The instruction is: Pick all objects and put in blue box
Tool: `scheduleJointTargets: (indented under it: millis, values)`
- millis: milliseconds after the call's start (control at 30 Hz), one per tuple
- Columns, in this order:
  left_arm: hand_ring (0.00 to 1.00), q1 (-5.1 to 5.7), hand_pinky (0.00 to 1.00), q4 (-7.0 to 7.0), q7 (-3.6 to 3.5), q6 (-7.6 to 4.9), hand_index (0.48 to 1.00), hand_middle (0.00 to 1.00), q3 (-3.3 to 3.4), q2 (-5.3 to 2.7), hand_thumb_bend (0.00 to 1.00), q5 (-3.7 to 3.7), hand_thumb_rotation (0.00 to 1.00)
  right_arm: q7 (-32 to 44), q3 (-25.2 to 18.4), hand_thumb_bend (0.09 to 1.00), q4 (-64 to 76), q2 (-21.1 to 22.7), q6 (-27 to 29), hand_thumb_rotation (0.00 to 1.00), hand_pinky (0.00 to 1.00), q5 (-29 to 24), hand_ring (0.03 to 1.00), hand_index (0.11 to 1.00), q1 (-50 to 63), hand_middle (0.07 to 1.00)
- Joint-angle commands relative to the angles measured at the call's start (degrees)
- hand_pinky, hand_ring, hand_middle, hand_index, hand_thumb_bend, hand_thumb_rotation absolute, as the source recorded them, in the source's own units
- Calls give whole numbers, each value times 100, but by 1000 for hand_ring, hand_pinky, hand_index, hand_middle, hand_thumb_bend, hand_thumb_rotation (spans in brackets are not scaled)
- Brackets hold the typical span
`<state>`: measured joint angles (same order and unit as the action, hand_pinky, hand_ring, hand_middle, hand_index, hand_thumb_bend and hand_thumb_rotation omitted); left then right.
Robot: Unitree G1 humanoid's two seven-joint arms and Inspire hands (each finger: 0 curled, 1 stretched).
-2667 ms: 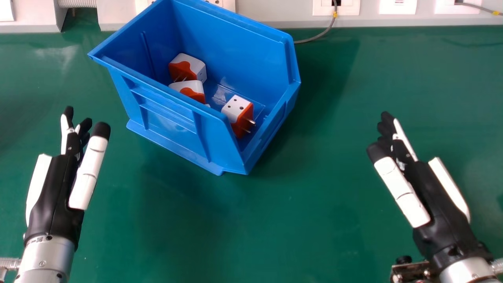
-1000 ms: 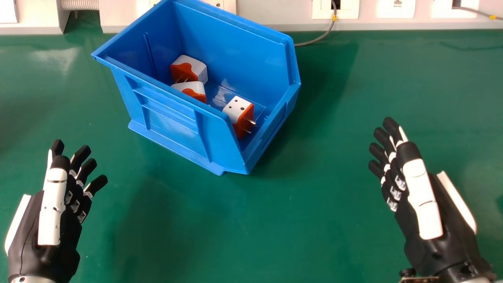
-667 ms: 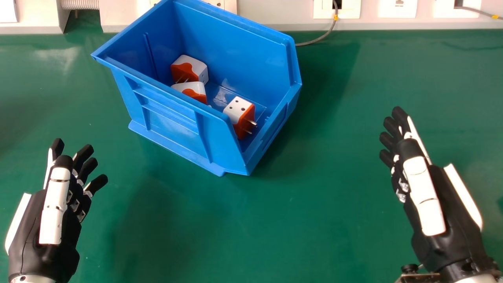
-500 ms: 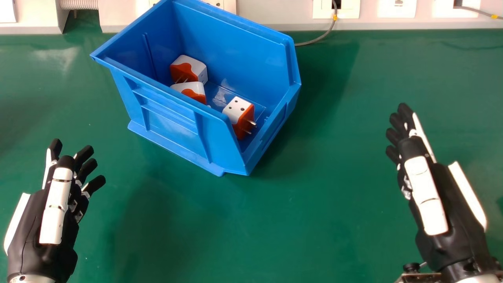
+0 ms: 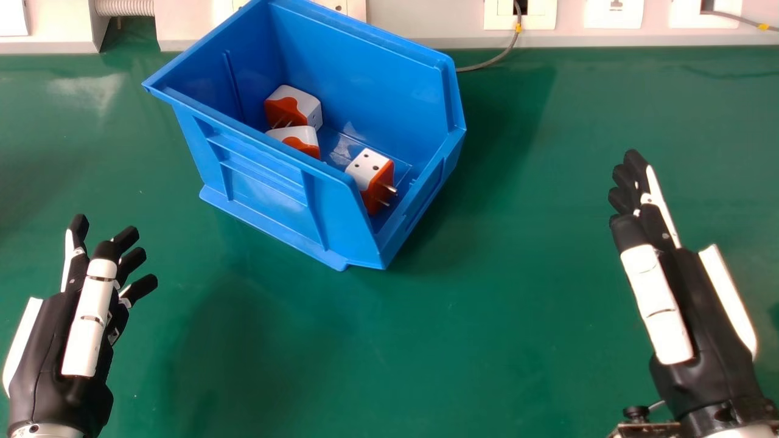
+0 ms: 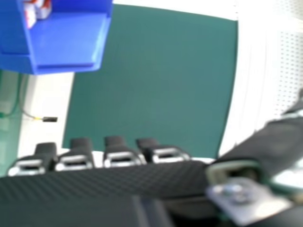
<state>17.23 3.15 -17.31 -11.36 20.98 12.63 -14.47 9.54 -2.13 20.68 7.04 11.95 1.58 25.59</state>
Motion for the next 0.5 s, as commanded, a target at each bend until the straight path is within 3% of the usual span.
scheduleJointTargets:
  millis: [0, 133, 467]
  values:
    - [930, -44, 870, 26, 10, -233, 954, 944, -10, 87, 417, 103, 890, -71, -4, 389, 56, 24, 180, 1000, 1000, 56, 1000, 1000, -59, 1000]
    - [931, -22, 871, 5, 66, -260, 954, 945, -12, 98, 440, 236, 900, -67, -9, 388, 24, 27, 175, 1000, 1000, 82, 1000, 1000, -75, 1000]
    - [926, 89, 863, -258, 217, -61, 943, 941, -55, 96, 473, 402, 901, -30, -11, 375, 57, 7, 126, 1000, 1000, -22, 1000, 1000, -39, 1000]
